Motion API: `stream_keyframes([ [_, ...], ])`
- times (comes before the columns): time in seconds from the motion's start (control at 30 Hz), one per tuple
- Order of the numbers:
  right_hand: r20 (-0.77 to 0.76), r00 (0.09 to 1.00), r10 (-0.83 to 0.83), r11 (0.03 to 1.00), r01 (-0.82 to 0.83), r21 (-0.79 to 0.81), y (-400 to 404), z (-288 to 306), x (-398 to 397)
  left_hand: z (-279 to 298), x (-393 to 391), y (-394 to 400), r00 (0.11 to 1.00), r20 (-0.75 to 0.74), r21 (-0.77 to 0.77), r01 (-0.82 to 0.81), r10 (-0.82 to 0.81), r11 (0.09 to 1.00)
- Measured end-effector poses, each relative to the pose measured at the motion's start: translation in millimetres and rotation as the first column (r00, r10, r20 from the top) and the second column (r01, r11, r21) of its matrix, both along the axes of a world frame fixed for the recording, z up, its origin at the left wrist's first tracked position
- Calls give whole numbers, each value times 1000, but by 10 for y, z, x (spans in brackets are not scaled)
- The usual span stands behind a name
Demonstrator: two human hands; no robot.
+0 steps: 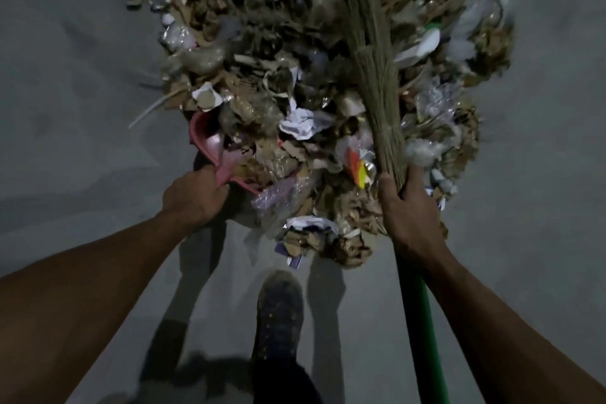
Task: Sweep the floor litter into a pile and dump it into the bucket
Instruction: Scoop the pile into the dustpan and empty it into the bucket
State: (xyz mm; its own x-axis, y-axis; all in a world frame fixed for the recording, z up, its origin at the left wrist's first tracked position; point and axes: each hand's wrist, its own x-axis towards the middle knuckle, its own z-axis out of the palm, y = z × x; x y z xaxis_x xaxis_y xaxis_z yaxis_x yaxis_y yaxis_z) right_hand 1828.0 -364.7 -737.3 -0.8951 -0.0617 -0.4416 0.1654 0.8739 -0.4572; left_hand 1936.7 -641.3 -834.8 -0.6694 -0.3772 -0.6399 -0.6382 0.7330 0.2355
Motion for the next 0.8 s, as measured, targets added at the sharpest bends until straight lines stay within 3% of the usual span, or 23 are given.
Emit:
stream_keyframes([
  [0.13,-58,996,67,998,-67,5,-77,-13,-817,-7,-420,-11,999,-23,-6,45,-45,999],
  [0.23,-70,986,154,983,-145,109,-177,-40,-1370,-83,-613,16,999,-28,27,47,-46,999],
  [0.33,54,955,293,888,-293,355,-361,-53,-1844,-170,-778,72,999,-23,19,44,-43,999],
  [0.4,207,930,303,827,-365,428,-458,-126,-2044,-196,-836,102,999,-28,-2,34,-34,999],
  [0.47,300,859,415,718,-512,471,-465,-273,-2084,-215,-838,120,998,-44,-27,47,-48,999],
  [0.53,285,785,550,652,-617,441,-381,-418,-2016,-201,-804,122,998,-31,-47,50,-52,998],
  [0.7,175,785,595,720,-617,317,-142,-385,-1593,-142,-672,112,999,-4,-8,-42,42,999],
  [0.8,145,789,597,712,-604,359,0,-235,-1377,-104,-558,91,993,14,37,-120,119,992],
])
